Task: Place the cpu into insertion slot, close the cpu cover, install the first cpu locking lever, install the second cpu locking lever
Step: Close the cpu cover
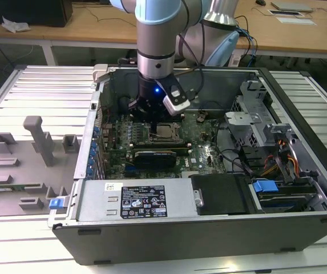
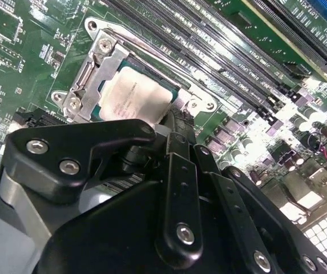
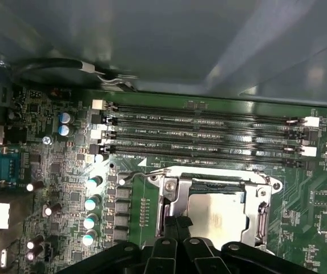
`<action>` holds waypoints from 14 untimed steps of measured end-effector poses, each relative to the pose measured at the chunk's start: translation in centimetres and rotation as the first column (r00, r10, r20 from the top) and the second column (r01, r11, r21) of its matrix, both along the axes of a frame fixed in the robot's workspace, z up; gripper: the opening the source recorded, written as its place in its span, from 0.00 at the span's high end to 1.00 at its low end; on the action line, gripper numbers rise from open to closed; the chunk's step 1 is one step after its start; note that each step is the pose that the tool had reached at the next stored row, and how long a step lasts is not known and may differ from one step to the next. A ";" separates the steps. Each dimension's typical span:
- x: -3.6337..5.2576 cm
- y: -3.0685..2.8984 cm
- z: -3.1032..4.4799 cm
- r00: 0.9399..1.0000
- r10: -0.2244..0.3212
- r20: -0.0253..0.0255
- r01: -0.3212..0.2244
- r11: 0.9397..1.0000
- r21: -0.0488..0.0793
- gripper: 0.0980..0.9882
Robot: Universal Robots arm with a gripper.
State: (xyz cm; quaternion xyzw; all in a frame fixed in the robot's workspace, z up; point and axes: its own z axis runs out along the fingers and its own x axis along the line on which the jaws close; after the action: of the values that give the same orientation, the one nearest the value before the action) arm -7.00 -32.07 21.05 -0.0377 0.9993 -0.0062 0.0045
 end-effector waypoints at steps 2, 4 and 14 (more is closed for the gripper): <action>-0.02 0.00 -0.05 1.000 0.000 0.000 0.000 1.000 0.016 0.99; -0.02 0.00 -0.12 1.000 0.000 0.000 0.000 0.999 0.040 0.99; 0.03 0.00 -0.56 1.000 0.000 0.000 0.000 0.998 0.055 0.99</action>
State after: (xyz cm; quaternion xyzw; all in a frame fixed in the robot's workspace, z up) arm -6.98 -32.07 20.49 -0.0375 0.9990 0.0215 0.0055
